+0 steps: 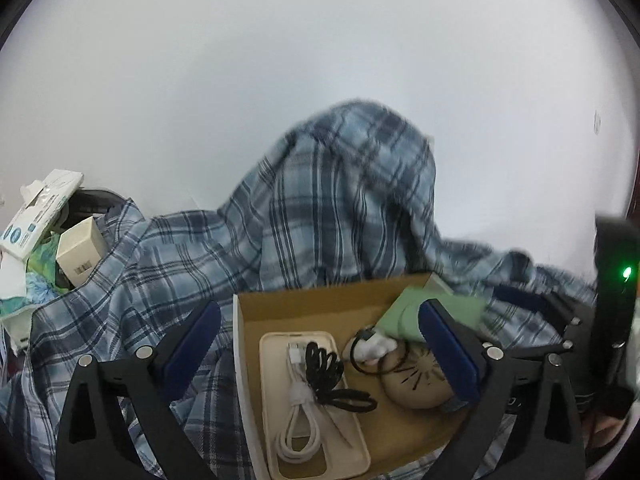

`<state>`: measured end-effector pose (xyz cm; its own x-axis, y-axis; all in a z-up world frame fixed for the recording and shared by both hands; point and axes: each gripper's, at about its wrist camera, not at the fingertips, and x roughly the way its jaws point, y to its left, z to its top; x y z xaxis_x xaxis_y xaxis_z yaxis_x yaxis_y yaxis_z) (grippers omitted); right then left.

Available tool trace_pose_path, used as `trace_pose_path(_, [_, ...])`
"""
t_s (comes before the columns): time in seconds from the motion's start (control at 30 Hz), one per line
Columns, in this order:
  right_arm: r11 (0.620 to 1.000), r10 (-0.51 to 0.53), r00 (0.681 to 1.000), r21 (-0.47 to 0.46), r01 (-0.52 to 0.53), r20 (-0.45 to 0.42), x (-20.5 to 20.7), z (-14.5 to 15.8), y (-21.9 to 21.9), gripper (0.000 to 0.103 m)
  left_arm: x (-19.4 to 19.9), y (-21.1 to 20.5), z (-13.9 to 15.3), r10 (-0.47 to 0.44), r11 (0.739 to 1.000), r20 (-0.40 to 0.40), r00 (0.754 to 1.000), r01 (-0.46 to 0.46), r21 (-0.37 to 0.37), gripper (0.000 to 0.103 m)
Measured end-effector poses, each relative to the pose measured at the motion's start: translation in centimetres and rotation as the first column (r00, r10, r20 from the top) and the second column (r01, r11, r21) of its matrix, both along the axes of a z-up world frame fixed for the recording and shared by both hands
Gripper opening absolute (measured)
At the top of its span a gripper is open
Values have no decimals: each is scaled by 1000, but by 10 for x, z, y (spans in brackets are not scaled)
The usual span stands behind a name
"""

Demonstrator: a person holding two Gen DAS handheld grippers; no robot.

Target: Organize soft objects

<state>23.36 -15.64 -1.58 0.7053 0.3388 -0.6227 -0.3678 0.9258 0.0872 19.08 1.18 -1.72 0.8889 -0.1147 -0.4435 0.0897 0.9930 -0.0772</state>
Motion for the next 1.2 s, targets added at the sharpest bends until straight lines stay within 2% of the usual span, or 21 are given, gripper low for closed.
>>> trace_pose_path(0.1, [1000, -17, 999, 14, 17, 28, -5, 15, -6, 91, -7, 5, 15, 3, 1000, 34, 999, -2, -30, 101])
trace_pose_path(0.17, [999, -29, 998, 29, 27, 60, -13, 30, -11, 91, -15, 5, 28, 6, 1000, 70, 998, -5, -25, 101])
trace_pose_path(0.27, [999, -41, 989, 39, 36, 139, -31, 56, -20, 92, -36, 4, 49, -9, 999, 120, 993, 13, -31, 101])
trace_pose_path(0.37, [998, -51, 970, 34, 44, 236, -54, 80, -30, 98, -65, 0, 64, -25, 1000, 181, 983, 27, -10, 101])
trace_pose_path(0.43, [997, -55, 960, 66, 38, 274, -68, 93, -40, 102, -87, -3, 70, -42, 999, 213, 976, 43, 2, 101])
trace_pose_path(0.53, [990, -69, 948, 137, 27, 311, -92, 104, -55, 102, -119, -5, 74, -48, 998, 287, 957, 38, 40, 101])
trace_pose_path(0.6, [989, -81, 929, 143, 31, 360, -111, 108, -62, 102, -136, -4, 73, -46, 998, 318, 947, 33, 48, 101])
trace_pose_path(0.73, [990, -95, 899, 136, 40, 428, -141, 104, -71, 102, -161, 2, 65, -25, 1000, 361, 932, 30, -8, 101])
trace_pose_path(0.8, [989, -97, 897, 139, 41, 431, -148, 98, -76, 102, -174, 4, 57, -7, 1000, 380, 925, 18, -26, 101])
trace_pose_path(0.93, [985, -127, 912, 160, 68, 391, -155, 80, -87, 102, -183, 2, 39, -17, 1000, 375, 927, 23, -11, 102])
trace_pose_path(1.07, [985, -147, 903, 140, 98, 404, -162, 60, -90, 102, -187, -1, 20, -27, 1000, 372, 928, 22, 19, 103])
trace_pose_path(1.2, [987, -155, 896, 96, 127, 416, -164, 44, -88, 102, -184, -3, 14, -36, 999, 363, 931, 32, 17, 103])
